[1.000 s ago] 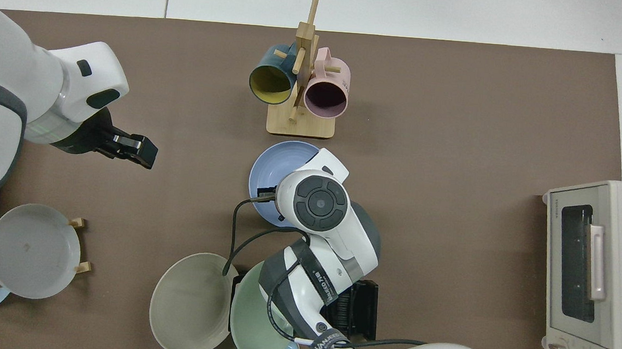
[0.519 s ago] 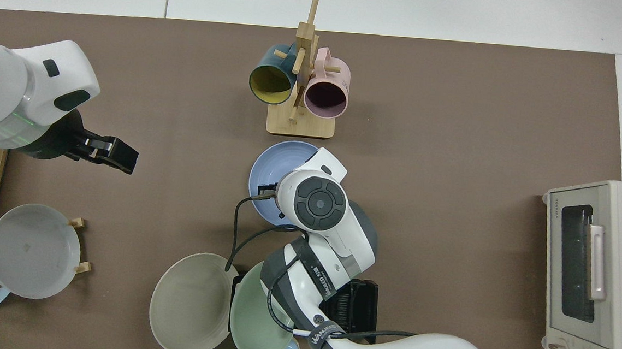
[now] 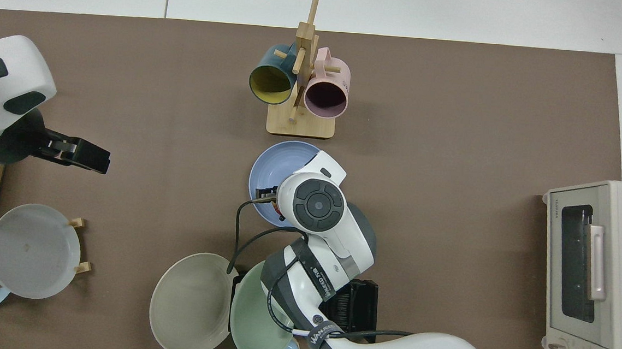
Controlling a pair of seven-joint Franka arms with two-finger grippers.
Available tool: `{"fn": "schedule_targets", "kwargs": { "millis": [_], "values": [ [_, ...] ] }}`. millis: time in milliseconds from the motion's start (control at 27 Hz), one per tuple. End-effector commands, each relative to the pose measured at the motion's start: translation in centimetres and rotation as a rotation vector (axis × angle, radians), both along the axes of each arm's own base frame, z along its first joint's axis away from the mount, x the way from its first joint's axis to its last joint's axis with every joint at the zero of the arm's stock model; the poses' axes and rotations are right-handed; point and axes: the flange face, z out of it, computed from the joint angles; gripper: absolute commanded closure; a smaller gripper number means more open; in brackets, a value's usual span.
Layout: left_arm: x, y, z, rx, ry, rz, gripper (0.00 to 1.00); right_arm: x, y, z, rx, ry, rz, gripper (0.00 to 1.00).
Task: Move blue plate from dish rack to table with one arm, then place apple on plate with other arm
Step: 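Lower the apple onto the blue plate with the right gripper, then open the right gripper and withdraw it from the plate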
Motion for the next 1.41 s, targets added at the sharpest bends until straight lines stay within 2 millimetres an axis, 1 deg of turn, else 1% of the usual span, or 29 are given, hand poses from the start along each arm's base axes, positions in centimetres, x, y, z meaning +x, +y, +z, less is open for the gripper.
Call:
{"fn": "schedule_targets", "kwargs": {
  "millis": [0, 111, 185, 296, 444, 556, 667, 778, 852, 926, 963, 1037, 1185, 1296, 1370],
  "values": [
    [-1.6, 0.1, -0.5, 0.039, -0.002, -0.021, 0.03, -0.1, -0.1, 0.0, 0.0, -0.023, 0.02, 0.01],
    [-1.9, 0.2, -0.4, 0.052, -0.01, -0.024, 0.02, 0.1, -0.2, 0.2, 0.001, -0.024, 0.014, 0.01],
    [-2.1, 0.3, -0.7, 0.064, -0.008, -0.022, 0.01, 0.5, -0.7, 0.8, 0.001, -0.026, 0.005, 0.01],
    [-2.3, 0.2, -0.8, 0.063, -0.005, -0.024, 0.01, 1.0, -1.1, 2.6, 0.016, -0.037, -0.018, 0.01],
    [-2.2, 0.3, -0.6, 0.05, -0.012, -0.019, 0.0, 2.3, -2.2, 5.0, 0.056, -0.052, -0.112, 0.01],
    [-2.2, 0.4, -0.3, 0.05, -0.015, -0.017, 0.0, 3.5, -4.0, 6.8, 0.068, -0.069, -0.146, 0.01],
    [-2.2, 0.4, -0.2, 0.048, -0.018, -0.017, 0.0, 5.1, -6.2, 9.2, 0.061, -0.08, -0.17, 0.01],
    [-2.1, 0.5, -0.2, 0.048, -0.02, -0.011, 0.0, 6.6, -9.1, 11.3, 0.046, -0.072, -0.192, 0.01],
    [-2.1, 0.6, -0.1, 0.048, -0.02, -0.008, 0.0, 7.3, -11.7, 12.6, 0.031, -0.07, -0.185, 0.01],
    [-2.2, 0.6, -0.1, 0.048, -0.016, -0.004, 0.0, 8.0, -14.7, 14.3, 0.019, -0.076, -0.171, 0.01],
    [-2.2, 0.6, -0.1, 0.049, -0.016, -0.002, 0.0, 8.3, -16.6, 15.1, 0.009, -0.073, -0.169, 0.01],
    [-2.2, 0.6, 0.0, 0.048, -0.018, -0.002, 0.0, 8.9, -20.4, 15.8, -0.013, -0.048, -0.157, 0.01],
    [-2.0, 0.8, 0.7, 0.039, -0.032, -0.005, 0.0, 9.2, -26.6, 17.5, -0.049, -0.019, -0.071, 0.01],
    [-2.0, 0.7, 0.8, 0.018, -0.028, 0.001, 0.0, 8.9, -29.8, 18.4, -0.068, 0.008, -0.038, 0.01],
    [-2.0, 0.7, 0.9, 0.017, -0.029, 0.002, 0.0, 8.6, -31.7, 19.5, -0.075, 0.018, -0.031, 0.01]
  ]
}}
